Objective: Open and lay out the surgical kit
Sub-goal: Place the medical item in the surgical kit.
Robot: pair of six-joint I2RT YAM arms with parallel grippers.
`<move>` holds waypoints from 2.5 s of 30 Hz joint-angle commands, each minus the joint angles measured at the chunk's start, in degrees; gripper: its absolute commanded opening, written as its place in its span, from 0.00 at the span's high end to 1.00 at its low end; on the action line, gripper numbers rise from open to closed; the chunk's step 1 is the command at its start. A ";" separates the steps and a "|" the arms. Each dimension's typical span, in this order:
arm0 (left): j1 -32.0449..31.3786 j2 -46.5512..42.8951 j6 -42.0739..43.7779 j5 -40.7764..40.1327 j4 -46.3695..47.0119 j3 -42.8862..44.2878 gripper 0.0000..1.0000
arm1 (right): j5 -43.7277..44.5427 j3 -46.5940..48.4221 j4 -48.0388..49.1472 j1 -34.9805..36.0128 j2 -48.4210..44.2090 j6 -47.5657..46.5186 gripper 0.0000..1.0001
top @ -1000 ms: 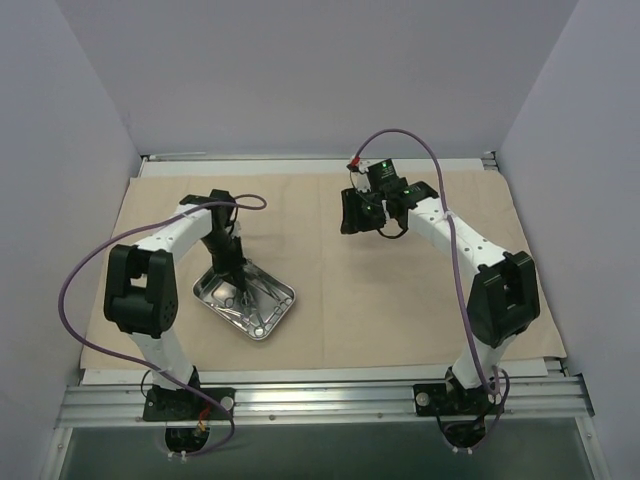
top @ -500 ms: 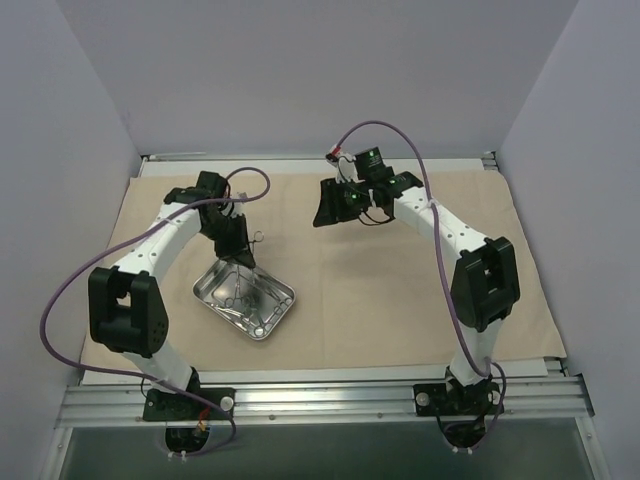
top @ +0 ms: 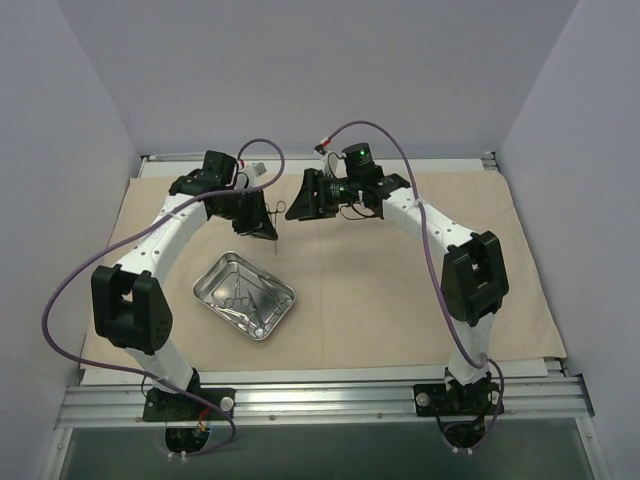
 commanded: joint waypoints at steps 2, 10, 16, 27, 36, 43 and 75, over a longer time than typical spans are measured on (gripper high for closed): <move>-1.91 0.74 -0.70 2.35 3.00 3.57 0.98 | -2.43 1.93 2.94 1.20 0.20 3.06 0.43; -4.82 0.13 -1.05 2.62 3.62 2.78 0.98 | 0.38 2.81 4.26 1.20 1.78 3.50 0.50; -5.17 -1.45 -0.70 3.32 4.06 2.07 0.98 | 1.88 2.02 4.43 1.20 2.57 4.29 0.74; -2.89 -2.85 -0.44 7.18 5.81 -1.52 0.52 | 1.09 -4.04 11.17 -1.96 -2.77 8.40 1.00; -2.00 -4.97 -4.39 13.51 14.95 -8.64 0.45 | 1.97 -10.90 24.81 -3.55 -7.18 20.10 1.00; -2.00 -5.14 -9.04 17.29 23.29 -9.97 0.46 | 2.93 -11.69 25.96 -3.37 -8.24 22.66 1.00; -4.37 -8.48 -3.86 24.94 12.32 -15.24 0.98 | 30.35 -10.29 -27.64 9.89 -29.77 -79.77 0.40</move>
